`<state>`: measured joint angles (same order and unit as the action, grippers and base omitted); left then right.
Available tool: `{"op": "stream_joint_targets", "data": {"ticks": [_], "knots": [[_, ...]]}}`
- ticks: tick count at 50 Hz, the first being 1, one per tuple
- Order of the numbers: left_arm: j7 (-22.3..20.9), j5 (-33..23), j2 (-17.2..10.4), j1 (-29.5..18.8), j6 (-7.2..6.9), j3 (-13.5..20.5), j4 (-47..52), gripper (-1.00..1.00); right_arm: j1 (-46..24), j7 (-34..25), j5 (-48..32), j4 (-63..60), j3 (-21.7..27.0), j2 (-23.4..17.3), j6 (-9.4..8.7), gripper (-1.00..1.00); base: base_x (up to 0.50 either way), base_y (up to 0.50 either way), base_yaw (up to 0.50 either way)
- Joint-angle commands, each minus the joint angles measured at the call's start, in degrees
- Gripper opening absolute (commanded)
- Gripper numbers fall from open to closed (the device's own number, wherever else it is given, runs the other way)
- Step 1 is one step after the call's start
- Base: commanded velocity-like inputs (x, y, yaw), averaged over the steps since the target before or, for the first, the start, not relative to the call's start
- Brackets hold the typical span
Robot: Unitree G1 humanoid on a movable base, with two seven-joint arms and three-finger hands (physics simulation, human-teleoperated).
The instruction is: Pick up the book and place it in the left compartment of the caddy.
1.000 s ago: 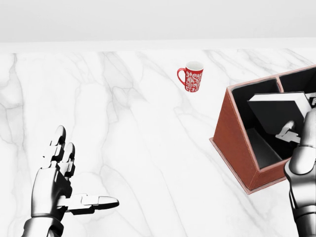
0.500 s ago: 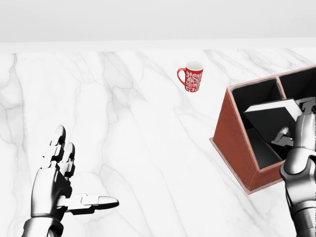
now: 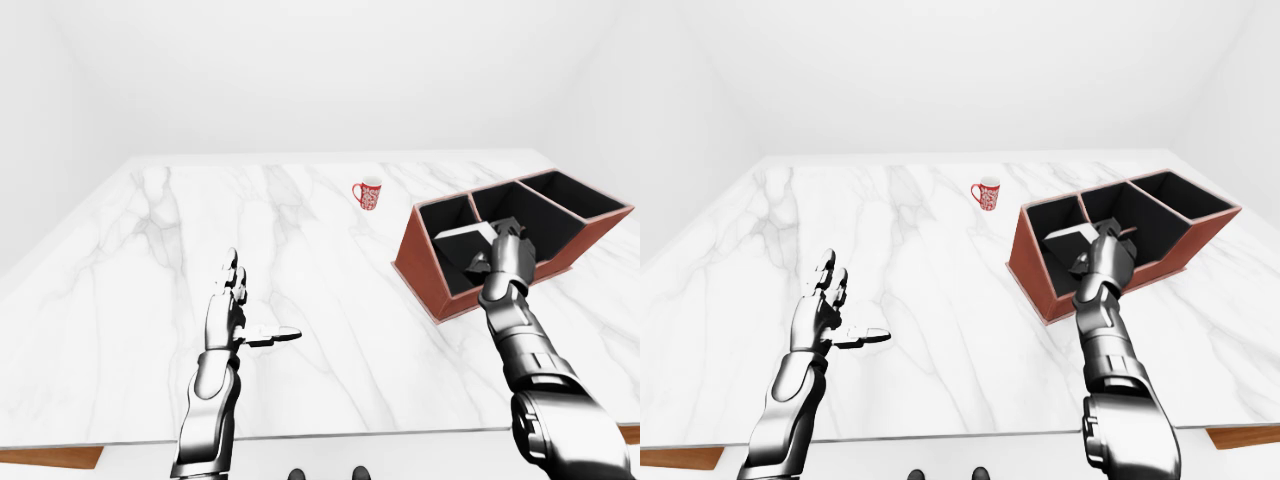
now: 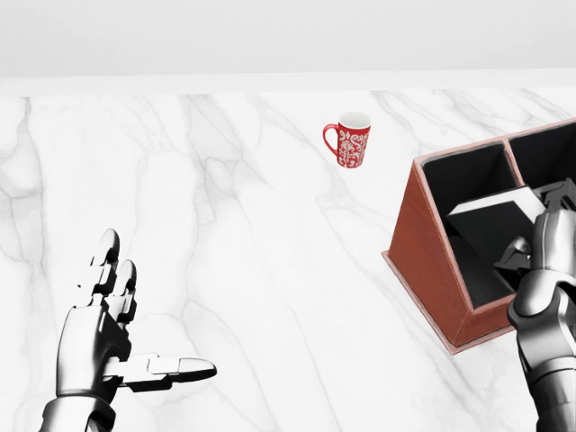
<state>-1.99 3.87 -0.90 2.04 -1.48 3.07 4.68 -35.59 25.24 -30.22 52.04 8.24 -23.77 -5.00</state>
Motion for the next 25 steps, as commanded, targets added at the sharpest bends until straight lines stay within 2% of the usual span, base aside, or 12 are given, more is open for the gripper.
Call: {"op": "stream_joint_targets", "data": {"ticks": [1, 13, 25], "knots": [[0.0, 0.0, 0.0, 0.1, 0.04, 0.0, 0.0, 1.0, -1.8, 3.3, -2.4, 1.5, 0.2, -0.9, 0.0, -1.0, 0.0, 0.0, 0.0], [0.0, 0.0, 0.0, 0.0, 0.18, 0.0, -0.1, 1.0, -2.1, 3.3, -2.9, 3.7, -0.9, -0.8, 0.0, -1.0, 0.0, 0.0, 0.0], [0.1, 0.0, 0.0, 0.0, -0.35, 0.1, 0.4, 1.0, -3.1, 3.6, -3.3, 5.5, -1.3, -0.6, 0.0, -1.0, 0.0, 0.0, 0.0]]}}
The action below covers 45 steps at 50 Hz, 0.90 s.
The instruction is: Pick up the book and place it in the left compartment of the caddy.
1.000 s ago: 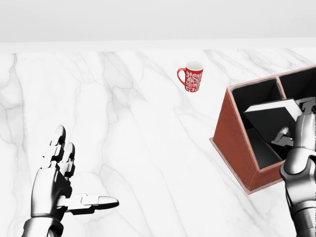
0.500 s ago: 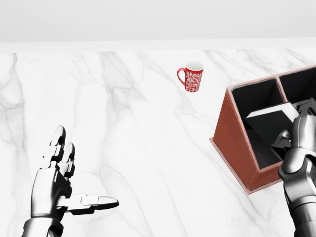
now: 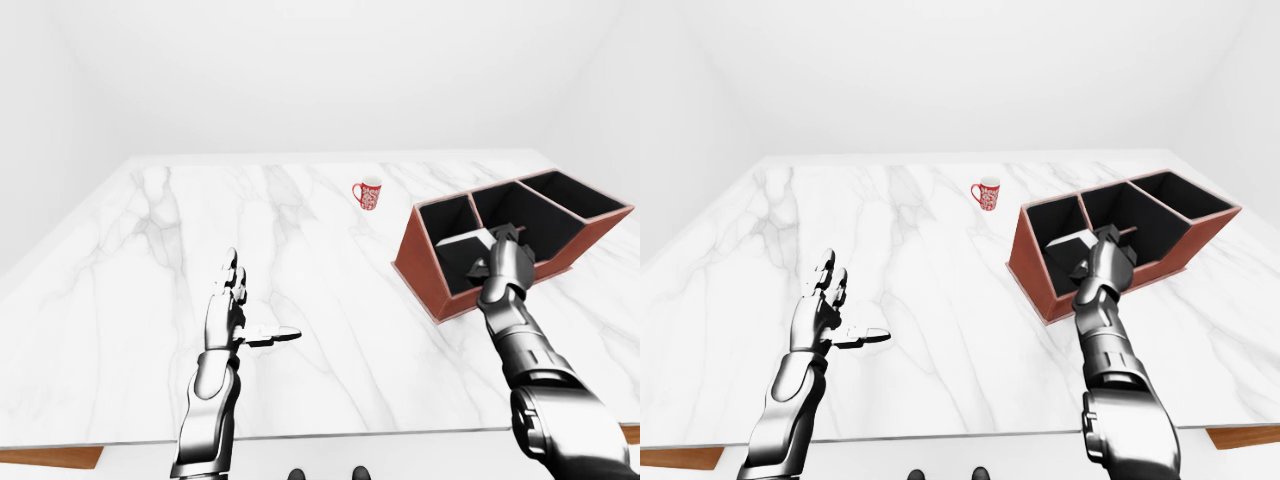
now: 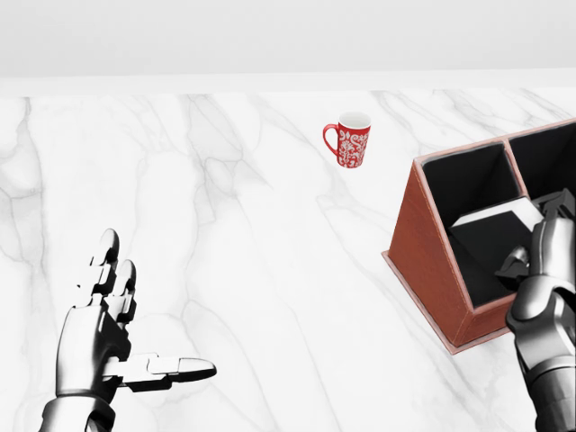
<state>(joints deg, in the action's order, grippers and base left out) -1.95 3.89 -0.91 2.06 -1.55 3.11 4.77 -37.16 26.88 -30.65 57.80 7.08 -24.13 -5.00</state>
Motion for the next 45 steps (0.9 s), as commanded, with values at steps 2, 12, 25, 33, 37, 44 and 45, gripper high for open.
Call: {"op": "stream_joint_targets", "data": {"ticks": [2, 12, 25, 33, 37, 44, 45], "knots": [[0.0, 0.0, 0.0, 0.0, -0.28, 0.0, 0.3, 1.0, -2.1, 2.3, -2.9, 0.7, -0.3, -0.2, 0.0, -1.0, 0.0, 0.0, 0.0], [0.0, 0.1, 0.0, 0.1, -0.21, 0.0, 0.3, 1.0, -3.9, 3.1, -2.3, 4.2, -0.6, 0.0, 0.0, -1.0, 0.0, 0.0, 0.0], [0.0, 0.1, 0.0, 0.0, 0.02, 0.1, 0.0, 1.0, -4.9, 3.1, -1.7, 5.4, -1.1, 0.1, 0.0, -1.0, 0.0, 0.0, 0.0], [0.1, 0.1, 0.0, 0.0, -1.95, 0.1, 2.0, 1.0, -5.4, 3.1, -1.4, 6.0, -1.3, 0.3, 0.0, -1.0, 0.0, 0.0, 0.0], [0.1, 0.1, 0.0, 0.0, -2.0, 0.1, 2.0, 1.0, -5.5, 3.1, -1.3, 6.1, -1.3, 0.3, 0.0, -1.0, 0.0, 0.0, 0.0], [0.1, 0.1, 0.0, 0.0, -1.98, 0.1, 2.0, 1.0, -5.3, 3.1, -1.3, 5.4, -1.4, 0.2, 0.0, -0.49, 0.0, 0.0, 0.0], [0.1, 0.1, 0.0, 0.0, -1.97, 0.1, 2.0, 1.0, -5.2, 3.1, -1.4, 5.1, -1.4, 0.2, 0.0, -0.36, 0.0, 0.0, 0.0]]}}
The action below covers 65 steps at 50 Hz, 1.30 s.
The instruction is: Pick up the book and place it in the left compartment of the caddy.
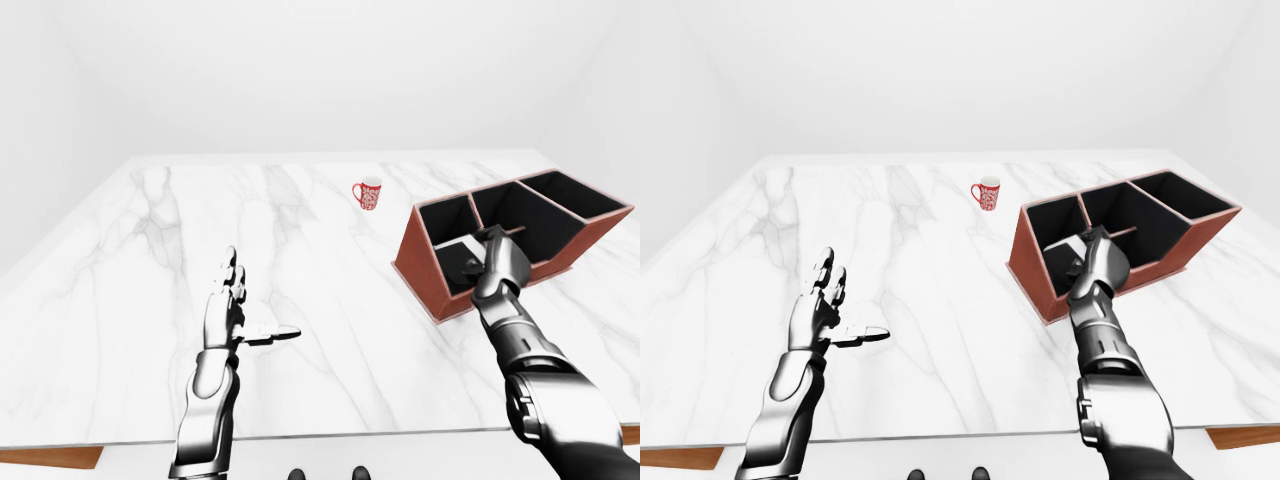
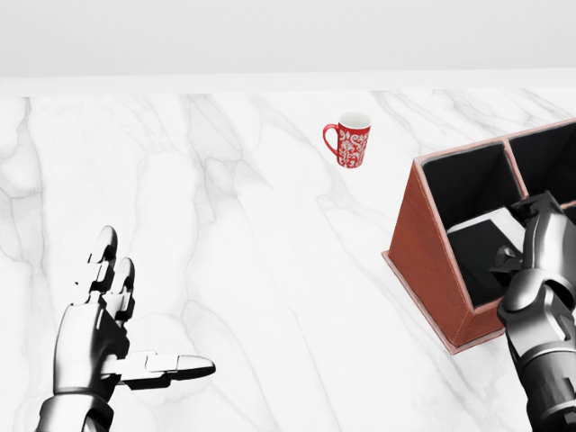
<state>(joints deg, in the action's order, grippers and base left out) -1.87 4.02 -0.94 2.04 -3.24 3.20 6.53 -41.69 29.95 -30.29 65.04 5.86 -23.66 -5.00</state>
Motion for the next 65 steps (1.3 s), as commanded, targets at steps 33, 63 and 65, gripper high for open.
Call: {"op": "stream_joint_targets", "data": {"ticks": [33, 63, 65], "knots": [[0.0, 0.0, 0.0, 0.0, -0.29, 0.0, 0.3, 1.0, 13.1, -20.9, -12.9, -36.3, -0.8, 1.2, 0.0, 1.0, 0.0, 0.0, 0.0], [0.0, -0.6, -0.1, -0.8, 3.71, 0.0, -4.8, 1.0, 31.8, -61.2, -35.3, -95.4, 5.8, 13.1, 0.0, 1.0, 0.0, 0.0, 0.0], [0.0, -0.7, -0.1, -1.0, 3.95, 0.0, -5.3, 1.0, 32.4, -60.9, -32.4, -98.9, 6.3, 14.3, 0.0, 1.0, 0.0, 0.0, 0.0]]}}
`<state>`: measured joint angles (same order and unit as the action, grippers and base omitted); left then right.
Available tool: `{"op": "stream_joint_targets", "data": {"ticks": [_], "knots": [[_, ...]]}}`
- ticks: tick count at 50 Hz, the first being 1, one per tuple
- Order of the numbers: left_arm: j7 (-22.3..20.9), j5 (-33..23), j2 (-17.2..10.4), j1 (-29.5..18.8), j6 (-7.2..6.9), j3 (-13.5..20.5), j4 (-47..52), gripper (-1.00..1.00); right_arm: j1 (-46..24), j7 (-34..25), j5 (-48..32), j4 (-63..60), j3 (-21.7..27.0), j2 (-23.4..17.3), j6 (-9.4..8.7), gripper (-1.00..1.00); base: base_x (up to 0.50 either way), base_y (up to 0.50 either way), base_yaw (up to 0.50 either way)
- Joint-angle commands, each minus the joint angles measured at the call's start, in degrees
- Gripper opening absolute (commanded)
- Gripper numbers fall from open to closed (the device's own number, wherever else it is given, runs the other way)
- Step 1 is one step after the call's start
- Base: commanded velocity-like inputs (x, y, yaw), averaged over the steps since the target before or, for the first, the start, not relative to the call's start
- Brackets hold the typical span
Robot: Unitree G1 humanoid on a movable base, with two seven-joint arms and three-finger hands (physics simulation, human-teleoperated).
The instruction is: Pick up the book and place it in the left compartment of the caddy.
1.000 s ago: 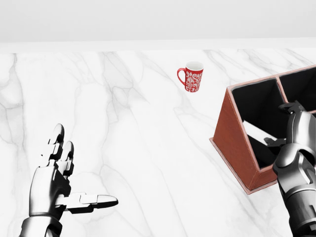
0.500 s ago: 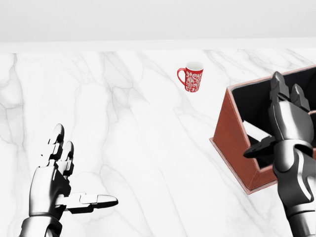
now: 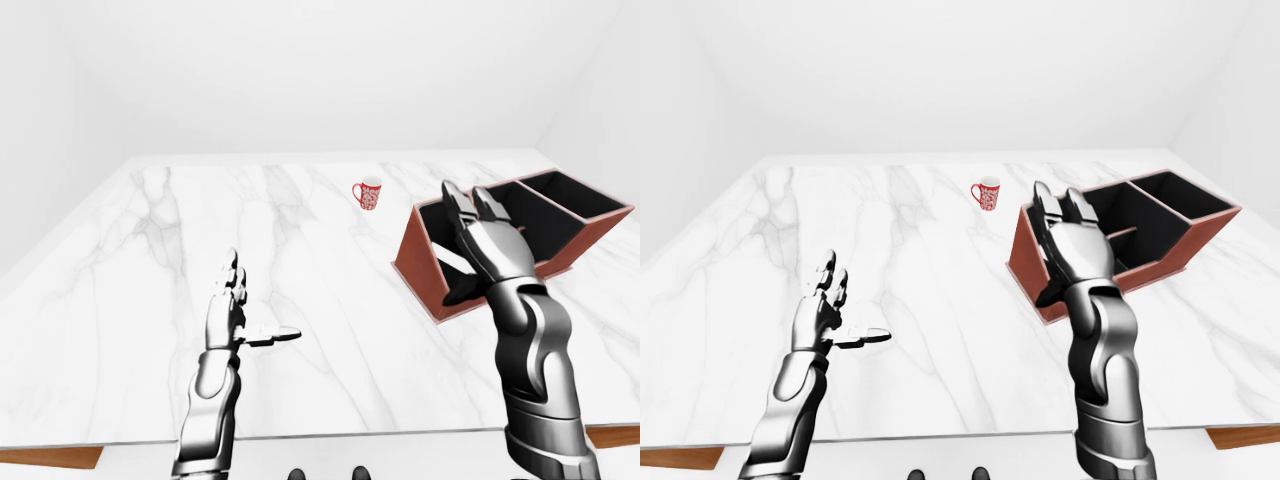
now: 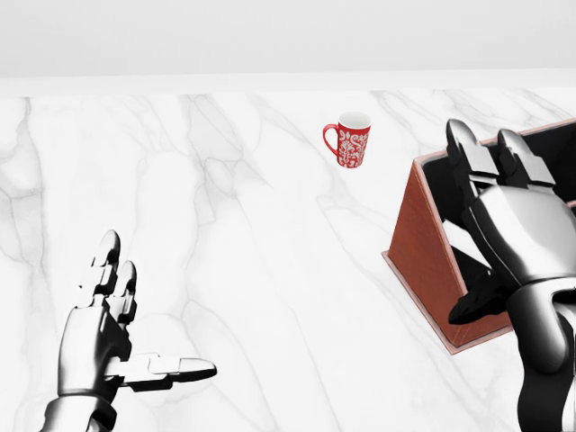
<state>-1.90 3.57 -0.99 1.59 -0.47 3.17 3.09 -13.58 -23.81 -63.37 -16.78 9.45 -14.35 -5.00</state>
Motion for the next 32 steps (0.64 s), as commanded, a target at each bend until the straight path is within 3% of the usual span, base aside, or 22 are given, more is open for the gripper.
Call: {"op": "stream_joint_targets", "data": {"ticks": [1, 12, 13, 26, 27, 28, 30, 32], "knots": [[0.1, -0.3, -0.1, -0.5, 1.15, 0.0, -1.8, 1.0, 4.6, -7.2, 2.0, -18.5, 2.7, 5.3, 0.0, 1.0, 0.0, 0.0, 0.0], [0.4, -0.7, -0.1, -0.5, 1.14, -0.1, -1.9, 1.0, 9.3, -7.3, 13.5, -33.0, 2.7, 7.5, 0.0, 1.0, 0.0, 0.0, 0.0], [0.0, -0.8, 0.1, -0.7, 5.47, 0.0, -6.6, 1.0, 10.0, -8.0, 14.7, -35.3, 2.5, 7.8, 0.0, 1.0, 0.0, 0.0, 0.0], [0.5, -1.6, 0.2, 1.1, 5.47, -0.8, -4.0, 1.0, 18.6, 2.6, 34.0, -35.3, 6.8, 13.7, 0.0, 1.0, 0.0, 0.0, 0.0], [0.5, -2.0, 0.1, 2.9, 4.3, -1.1, -0.5, 1.0, 20.0, 2.9, 35.7, -35.5, 7.2, 14.4, 0.0, 1.0, 0.0, 0.0, 0.0], [1.1, -2.4, 0.3, 3.9, 4.4, -0.9, 1.7, 1.0, 20.7, 3.4, 36.8, -35.8, 7.4, 14.7, 0.0, 1.0, 0.0, 0.0, 0.0], [-0.1, -1.7, 0.2, 6.4, 0.91, -1.0, 8.1, 1.0, 22.4, 3.7, 38.0, -36.7, 7.3, 14.9, 0.0, 1.0, 0.0, 0.0, 0.0], [-0.5, -2.0, 0.3, 8.4, -0.68, -1.0, 12.7, 1.0, 23.5, 4.2, 39.2, -37.5, 7.6, 15.5, 0.0, 1.0, 0.0, 0.0, 0.0]]}}
